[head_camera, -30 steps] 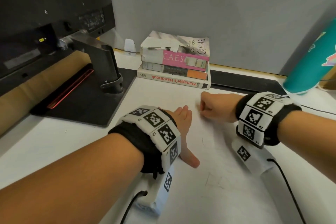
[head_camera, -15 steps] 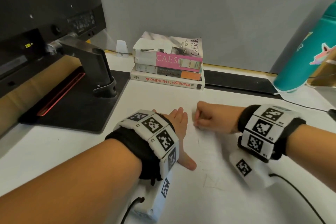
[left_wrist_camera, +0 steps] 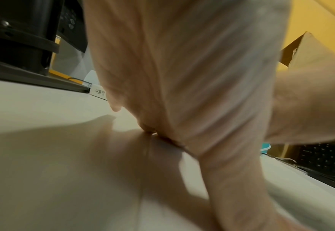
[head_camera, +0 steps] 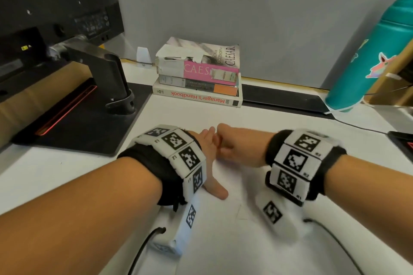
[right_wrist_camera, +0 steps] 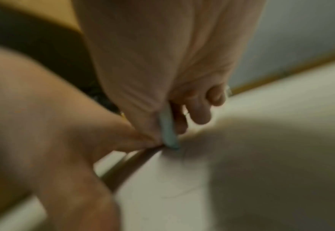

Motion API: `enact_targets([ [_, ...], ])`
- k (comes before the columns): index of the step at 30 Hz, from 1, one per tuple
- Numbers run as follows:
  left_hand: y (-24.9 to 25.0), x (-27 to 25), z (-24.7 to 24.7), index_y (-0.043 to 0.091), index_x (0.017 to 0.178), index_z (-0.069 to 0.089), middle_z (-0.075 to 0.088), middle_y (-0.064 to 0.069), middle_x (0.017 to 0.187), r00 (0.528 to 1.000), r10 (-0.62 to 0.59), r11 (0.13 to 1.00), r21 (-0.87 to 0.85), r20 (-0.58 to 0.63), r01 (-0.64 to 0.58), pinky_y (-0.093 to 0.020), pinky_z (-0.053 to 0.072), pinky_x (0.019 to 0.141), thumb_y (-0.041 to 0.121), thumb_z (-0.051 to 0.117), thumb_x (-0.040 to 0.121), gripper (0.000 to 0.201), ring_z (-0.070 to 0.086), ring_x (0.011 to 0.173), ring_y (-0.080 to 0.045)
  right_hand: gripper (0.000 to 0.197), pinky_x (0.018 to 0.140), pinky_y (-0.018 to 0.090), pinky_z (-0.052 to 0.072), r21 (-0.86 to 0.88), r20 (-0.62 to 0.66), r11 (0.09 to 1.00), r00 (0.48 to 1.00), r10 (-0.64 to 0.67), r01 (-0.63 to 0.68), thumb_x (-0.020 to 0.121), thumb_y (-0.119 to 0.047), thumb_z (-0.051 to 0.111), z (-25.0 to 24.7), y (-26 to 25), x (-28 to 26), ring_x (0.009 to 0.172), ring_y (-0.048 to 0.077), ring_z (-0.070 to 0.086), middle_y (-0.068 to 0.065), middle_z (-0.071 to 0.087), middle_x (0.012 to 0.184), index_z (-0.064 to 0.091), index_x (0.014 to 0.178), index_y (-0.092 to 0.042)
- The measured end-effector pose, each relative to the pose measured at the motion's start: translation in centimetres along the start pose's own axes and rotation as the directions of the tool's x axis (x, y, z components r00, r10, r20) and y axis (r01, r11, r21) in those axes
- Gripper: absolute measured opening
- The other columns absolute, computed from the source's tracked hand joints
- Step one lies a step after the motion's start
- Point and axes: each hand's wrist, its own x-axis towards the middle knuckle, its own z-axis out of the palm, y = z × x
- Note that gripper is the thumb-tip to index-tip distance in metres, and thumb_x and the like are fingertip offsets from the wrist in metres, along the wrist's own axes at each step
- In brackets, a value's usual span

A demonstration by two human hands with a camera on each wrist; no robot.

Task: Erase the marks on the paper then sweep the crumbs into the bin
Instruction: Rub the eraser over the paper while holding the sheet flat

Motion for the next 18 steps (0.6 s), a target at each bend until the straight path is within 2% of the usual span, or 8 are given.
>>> enact_targets([
  [1,-0.1,0.0,0.1,0.011,0.148,-0.023,-0.025,-0.007,0.157,1.000,-0.001,1.000,0.003,0.008,0.001,-0.051,0.002,0.115,0.075,0.057,0.070,0.129,-0.010,0.147,-0.024,0.014,0.075,0.029,0.041,0.046,0.002,0.999,1.000,0.002,-0.002,0.095,-0.025,0.043,0.2,0.0,-0.2,0.074,0.016,0.049,-0.001,0.053,0.082,0.041,0.100,-0.013],
  [3,-0.2,0.0,0.1,0.011,0.147,-0.025,-0.027,-0.006,0.156,1.000,-0.007,1.000,0.023,0.021,0.006,-0.052,0.003,0.114,0.077,0.055,0.069,0.130,-0.011,0.147,-0.023,0.018,0.079,0.032,0.043,-0.017,-0.027,0.996,0.996,0.085,-0.085,0.094,-0.028,0.043,-0.4,0.9,-0.2,0.079,0.019,0.051,0.002,0.056,0.090,0.044,0.104,-0.013],
  [6,-0.1,-0.2,0.0,0.011,0.147,-0.026,-0.028,-0.006,0.156,0.999,-0.018,1.000,0.020,0.037,0.017,-0.052,0.002,0.115,0.076,0.055,0.070,0.129,-0.012,0.147,-0.022,0.012,0.075,0.029,0.037,-0.157,-0.052,0.978,0.990,0.132,-0.138,0.094,-0.029,0.040,-1.2,1.1,0.0,0.080,0.020,0.049,-0.002,0.051,0.083,0.040,0.099,-0.018],
  [8,0.0,-0.2,-0.2,0.011,0.147,-0.026,-0.028,-0.006,0.156,0.999,-0.016,1.000,0.028,0.035,0.015,-0.051,0.002,0.115,0.075,0.055,0.071,0.128,-0.012,0.147,-0.023,0.014,0.076,0.030,0.040,-0.058,-0.006,0.997,0.998,0.058,-0.058,0.094,-0.028,0.042,-0.6,0.7,-0.1,0.080,0.019,0.049,-0.003,0.051,0.080,0.041,0.100,-0.015],
  [10,0.0,-0.3,-0.2,0.011,0.147,-0.026,-0.028,-0.007,0.155,0.999,-0.018,0.999,0.031,0.046,0.016,-0.051,0.002,0.115,0.075,0.054,0.071,0.128,-0.012,0.147,-0.023,0.012,0.080,0.030,0.042,0.049,0.011,0.998,0.999,0.046,-0.046,0.094,-0.029,0.045,-0.1,1.0,-0.5,0.077,0.015,0.052,-0.002,0.056,0.086,0.042,0.098,-0.018],
  [13,0.3,-0.4,-0.3,0.010,0.147,-0.026,-0.029,-0.006,0.155,0.998,-0.031,0.999,0.037,0.056,0.029,-0.051,0.002,0.115,0.075,0.054,0.072,0.128,-0.012,0.147,-0.023,0.007,0.084,0.028,0.035,-0.103,-0.056,0.986,0.990,0.126,-0.131,0.094,-0.030,0.042,-1.1,2.4,-0.1,0.062,0.005,0.042,-0.011,0.048,0.072,0.039,0.092,-0.023],
  [15,0.4,-0.5,-0.3,0.009,0.147,-0.025,-0.028,-0.006,0.156,0.998,-0.034,0.999,0.031,0.052,0.033,-0.051,0.002,0.115,0.075,0.055,0.072,0.127,-0.012,0.147,-0.022,0.007,0.088,0.029,0.033,-0.159,-0.072,0.979,0.990,0.119,-0.129,0.094,-0.028,0.040,-1.2,2.2,0.2,0.060,0.006,0.039,-0.010,0.045,0.069,0.037,0.090,-0.022],
  [18,0.4,-0.5,-0.3,0.009,0.147,-0.025,-0.028,-0.006,0.156,0.998,-0.039,0.998,0.043,0.051,0.037,-0.050,0.002,0.115,0.075,0.055,0.072,0.127,-0.012,0.147,-0.022,0.007,0.080,0.026,0.035,0.014,-0.039,0.994,0.994,0.105,-0.104,0.093,-0.026,0.046,-0.4,2.6,-0.4,0.073,0.012,0.050,-0.009,0.052,0.078,0.041,0.092,-0.021],
])
